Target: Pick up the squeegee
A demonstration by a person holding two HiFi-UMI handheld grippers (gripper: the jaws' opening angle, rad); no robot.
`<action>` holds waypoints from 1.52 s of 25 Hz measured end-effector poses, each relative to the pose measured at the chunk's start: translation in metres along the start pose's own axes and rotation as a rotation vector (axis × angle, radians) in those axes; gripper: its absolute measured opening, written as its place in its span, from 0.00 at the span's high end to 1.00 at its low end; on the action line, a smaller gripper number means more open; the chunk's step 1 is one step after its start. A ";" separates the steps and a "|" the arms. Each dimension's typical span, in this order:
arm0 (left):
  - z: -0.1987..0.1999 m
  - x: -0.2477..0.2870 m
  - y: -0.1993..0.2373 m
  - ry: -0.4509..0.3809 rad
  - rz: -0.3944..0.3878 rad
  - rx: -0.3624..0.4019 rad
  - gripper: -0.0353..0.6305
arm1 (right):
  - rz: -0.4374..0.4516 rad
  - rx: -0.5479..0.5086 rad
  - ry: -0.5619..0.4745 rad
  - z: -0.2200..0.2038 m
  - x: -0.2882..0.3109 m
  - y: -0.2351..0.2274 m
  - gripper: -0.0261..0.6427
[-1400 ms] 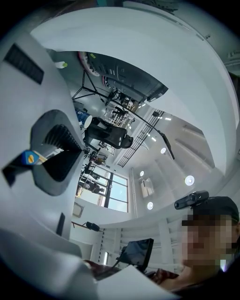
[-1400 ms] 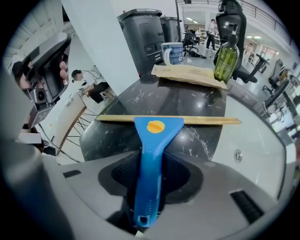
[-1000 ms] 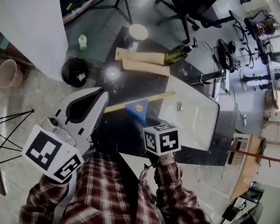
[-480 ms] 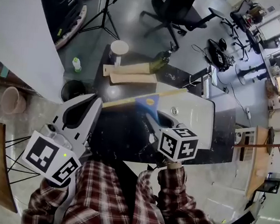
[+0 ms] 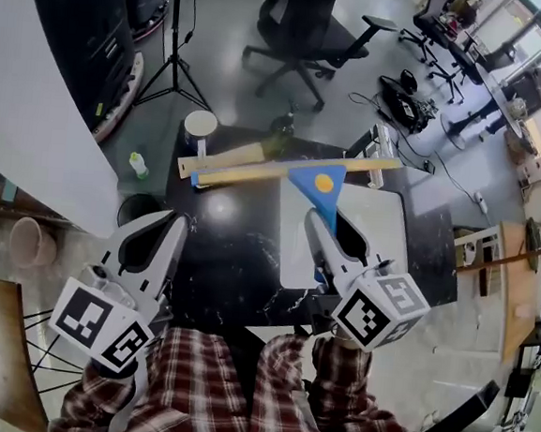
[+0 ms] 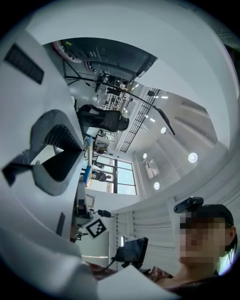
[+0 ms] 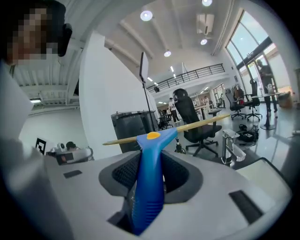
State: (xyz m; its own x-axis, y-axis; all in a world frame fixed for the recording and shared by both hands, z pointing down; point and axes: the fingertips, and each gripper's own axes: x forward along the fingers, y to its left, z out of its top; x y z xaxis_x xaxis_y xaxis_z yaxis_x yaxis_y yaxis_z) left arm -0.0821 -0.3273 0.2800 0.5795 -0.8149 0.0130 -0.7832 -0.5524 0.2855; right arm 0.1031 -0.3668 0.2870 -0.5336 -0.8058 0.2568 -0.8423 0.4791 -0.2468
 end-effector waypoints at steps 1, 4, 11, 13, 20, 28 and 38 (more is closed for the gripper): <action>-0.001 0.002 -0.003 0.003 -0.009 0.000 0.93 | 0.005 0.005 -0.026 0.007 -0.006 0.002 0.75; -0.004 0.006 -0.011 0.008 -0.028 0.004 0.93 | 0.020 0.015 -0.076 0.018 -0.018 0.009 0.75; -0.001 0.013 -0.021 0.007 -0.049 0.018 0.93 | 0.062 0.019 -0.114 0.026 -0.022 0.019 0.75; -0.002 0.014 -0.022 0.008 -0.051 0.018 0.93 | 0.074 0.017 -0.112 0.025 -0.020 0.021 0.75; -0.005 0.017 -0.025 0.016 -0.055 0.014 0.93 | 0.092 0.019 -0.102 0.022 -0.018 0.022 0.75; -0.004 0.019 -0.031 0.021 -0.060 0.012 0.93 | 0.106 0.019 -0.091 0.023 -0.020 0.023 0.75; -0.005 0.022 -0.030 0.024 -0.063 0.008 0.93 | 0.111 0.025 -0.080 0.020 -0.018 0.025 0.75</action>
State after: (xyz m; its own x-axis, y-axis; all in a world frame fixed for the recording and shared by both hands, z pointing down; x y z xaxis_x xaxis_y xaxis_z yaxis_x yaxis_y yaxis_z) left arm -0.0446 -0.3272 0.2762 0.6329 -0.7740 0.0182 -0.7466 -0.6040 0.2789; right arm 0.0934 -0.3475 0.2581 -0.6152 -0.7737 0.1515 -0.7756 0.5593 -0.2927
